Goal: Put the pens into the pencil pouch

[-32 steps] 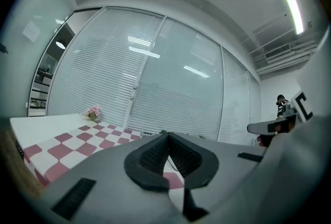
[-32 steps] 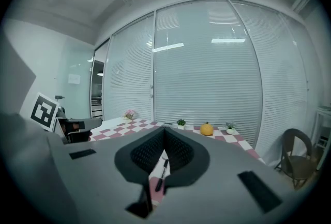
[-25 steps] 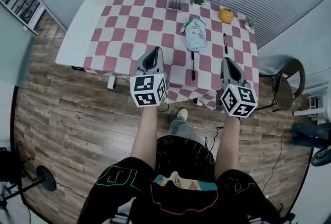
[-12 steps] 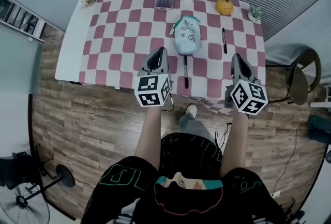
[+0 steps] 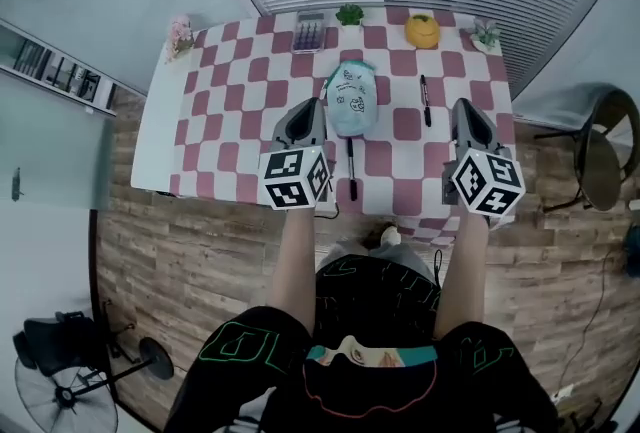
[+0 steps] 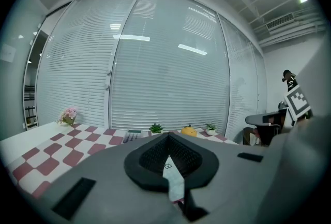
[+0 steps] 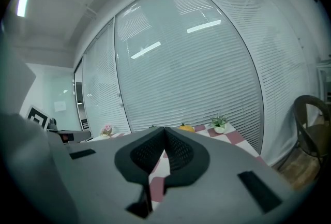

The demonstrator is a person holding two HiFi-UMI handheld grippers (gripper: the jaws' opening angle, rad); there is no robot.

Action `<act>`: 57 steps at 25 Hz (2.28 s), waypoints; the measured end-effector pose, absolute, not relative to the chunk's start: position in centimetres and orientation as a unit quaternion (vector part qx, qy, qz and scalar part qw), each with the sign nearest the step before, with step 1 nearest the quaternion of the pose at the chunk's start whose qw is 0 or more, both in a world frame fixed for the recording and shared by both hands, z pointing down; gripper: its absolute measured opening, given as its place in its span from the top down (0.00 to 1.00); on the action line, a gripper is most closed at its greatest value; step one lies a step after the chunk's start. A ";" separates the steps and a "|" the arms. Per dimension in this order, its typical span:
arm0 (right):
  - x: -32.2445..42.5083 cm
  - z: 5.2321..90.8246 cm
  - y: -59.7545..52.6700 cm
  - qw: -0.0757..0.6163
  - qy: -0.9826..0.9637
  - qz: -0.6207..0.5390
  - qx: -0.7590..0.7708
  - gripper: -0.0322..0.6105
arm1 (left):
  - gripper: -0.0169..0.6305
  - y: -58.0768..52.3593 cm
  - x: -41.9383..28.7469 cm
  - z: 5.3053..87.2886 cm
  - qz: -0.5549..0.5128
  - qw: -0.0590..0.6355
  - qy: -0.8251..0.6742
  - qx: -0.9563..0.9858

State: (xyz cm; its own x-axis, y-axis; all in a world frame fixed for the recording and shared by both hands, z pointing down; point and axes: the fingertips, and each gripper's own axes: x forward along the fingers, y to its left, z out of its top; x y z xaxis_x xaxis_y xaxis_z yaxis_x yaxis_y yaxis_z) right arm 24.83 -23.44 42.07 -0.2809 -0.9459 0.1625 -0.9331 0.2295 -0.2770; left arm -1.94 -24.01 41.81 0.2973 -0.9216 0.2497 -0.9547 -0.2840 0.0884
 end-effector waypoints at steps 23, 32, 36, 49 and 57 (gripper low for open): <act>26.5 43.6 -29.7 0.023 0.780 -0.179 -0.600 0.95 | 0.97 -31.2 -0.2 47.0 0.144 0.202 -0.557 0.793; 24.6 47.2 -31.8 -0.003 0.775 -0.213 -0.595 0.95 | 0.81 -34.0 0.3 52.3 0.185 0.273 -0.521 0.787; 24.2 48.3 -32.5 -0.007 0.771 -0.225 -0.597 0.95 | 0.69 -34.7 0.6 54.5 0.207 0.295 -0.506 0.784; 23.0 50.6 -33.6 -0.018 0.764 -0.248 -0.596 0.95 | 0.39 -37.9 1.0 58.2 0.283 0.288 -0.506 0.762; 23.1 51.5 -34.0 -0.022 0.758 -0.257 -0.599 0.95 | 0.48 -39.2 0.8 60.3 0.342 0.277 -0.508 0.741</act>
State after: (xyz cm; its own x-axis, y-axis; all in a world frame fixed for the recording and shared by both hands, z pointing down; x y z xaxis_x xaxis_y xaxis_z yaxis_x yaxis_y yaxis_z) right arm 23.13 -33.95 51.50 -0.2817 -0.8968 0.3413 -0.9196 0.1508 -0.3629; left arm 0.77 -39.18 60.33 0.2514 -0.5624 0.7877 -0.9415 -0.3308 0.0643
